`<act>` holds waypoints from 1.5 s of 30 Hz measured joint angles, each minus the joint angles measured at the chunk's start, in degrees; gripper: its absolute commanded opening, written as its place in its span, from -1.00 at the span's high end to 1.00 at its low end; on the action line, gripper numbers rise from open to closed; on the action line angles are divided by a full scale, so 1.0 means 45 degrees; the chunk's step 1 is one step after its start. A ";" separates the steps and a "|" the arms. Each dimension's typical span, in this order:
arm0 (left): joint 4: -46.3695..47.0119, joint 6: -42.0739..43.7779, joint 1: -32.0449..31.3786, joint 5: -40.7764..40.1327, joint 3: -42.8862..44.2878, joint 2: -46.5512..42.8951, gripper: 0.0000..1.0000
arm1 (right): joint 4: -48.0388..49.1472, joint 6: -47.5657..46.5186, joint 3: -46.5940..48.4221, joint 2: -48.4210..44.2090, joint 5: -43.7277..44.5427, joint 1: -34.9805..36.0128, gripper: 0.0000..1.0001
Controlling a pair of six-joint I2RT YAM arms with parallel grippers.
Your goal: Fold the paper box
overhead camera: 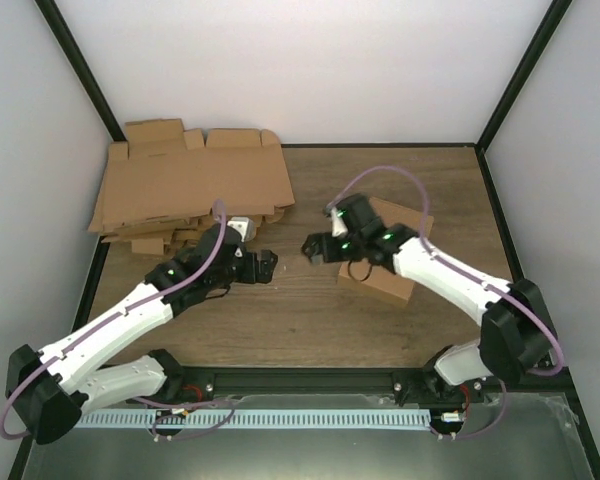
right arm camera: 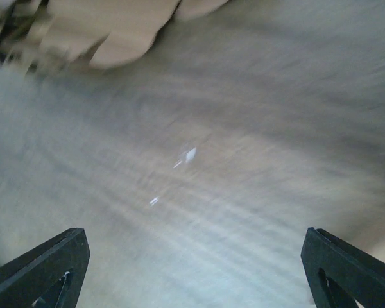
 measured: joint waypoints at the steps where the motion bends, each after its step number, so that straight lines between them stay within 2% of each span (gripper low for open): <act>1: -0.0063 0.0049 0.0092 -0.0068 0.0010 -0.0092 -1.00 | 0.0005 0.0112 -0.0005 0.0223 -0.0034 0.0758 -0.87; 4: -0.0180 0.0151 0.0262 -0.0204 0.0044 -0.0321 -1.00 | 0.0078 0.0427 -0.0010 0.1088 -0.0170 0.2205 -0.89; 6: -0.0214 0.0223 0.0325 -0.0228 0.0049 -0.0447 -1.00 | 0.0087 0.0651 -0.0015 0.1749 -0.0083 0.2589 -0.89; 10: -0.0369 0.0257 0.0335 -0.0228 0.0049 -0.0495 -1.00 | -0.0170 0.1214 -0.0651 0.3065 0.0772 0.2356 -0.89; 12: -0.0403 0.0253 0.0335 -0.0223 0.0049 -0.0520 -1.00 | -0.0185 0.1307 -0.1059 0.3070 0.0889 0.2011 -0.91; 21: -0.0432 0.0233 0.0369 -0.0092 -0.0107 -0.0753 -1.00 | -0.0981 0.1064 -0.3152 0.0000 0.1593 -0.1914 -0.99; 26: -0.0413 0.0194 0.0384 0.0078 -0.0199 -0.0743 -1.00 | -0.1807 0.1647 -0.3191 -0.1345 0.1486 -0.2021 -1.00; 31: -0.0330 0.0141 0.0384 0.0272 -0.0214 -0.0743 -1.00 | -0.3109 0.3866 -0.3303 -0.2307 0.1797 -0.1996 -0.97; 34: -0.0301 0.0131 0.0384 0.0369 -0.0214 -0.0738 -1.00 | -0.3891 0.5527 -0.3628 -0.3308 0.2497 -0.2127 -0.54; 35: -0.0287 0.0131 0.0384 0.0418 -0.0214 -0.0738 -1.00 | -0.4051 0.5892 -0.3784 -0.3648 0.2613 -0.2283 -0.24; 37: -0.0257 0.0131 0.0384 0.0510 -0.0214 -0.0743 -1.00 | -0.4221 0.6543 -0.4163 -0.4294 0.2710 -0.3104 0.58; 38: -0.0248 0.0126 0.0384 0.0554 -0.0219 -0.0748 -1.00 | -0.4284 0.6654 -0.4260 -0.4435 0.2735 -0.3570 0.88; 39: -0.0248 0.0107 0.0384 0.0602 -0.0223 -0.0758 -1.00 | -0.4410 0.6897 -0.4289 -0.4512 0.2773 -0.4177 0.98; 42: -0.0243 0.0005 0.0384 0.0719 -0.0316 -0.0962 -1.00 | -0.4619 0.7514 -0.4274 -0.4760 0.3147 -0.5270 0.99; 45: -0.0253 -0.0063 0.0384 0.0845 -0.0384 -0.1297 -1.00 | -0.4877 0.8408 -0.4289 -0.5207 0.3551 -0.5629 0.99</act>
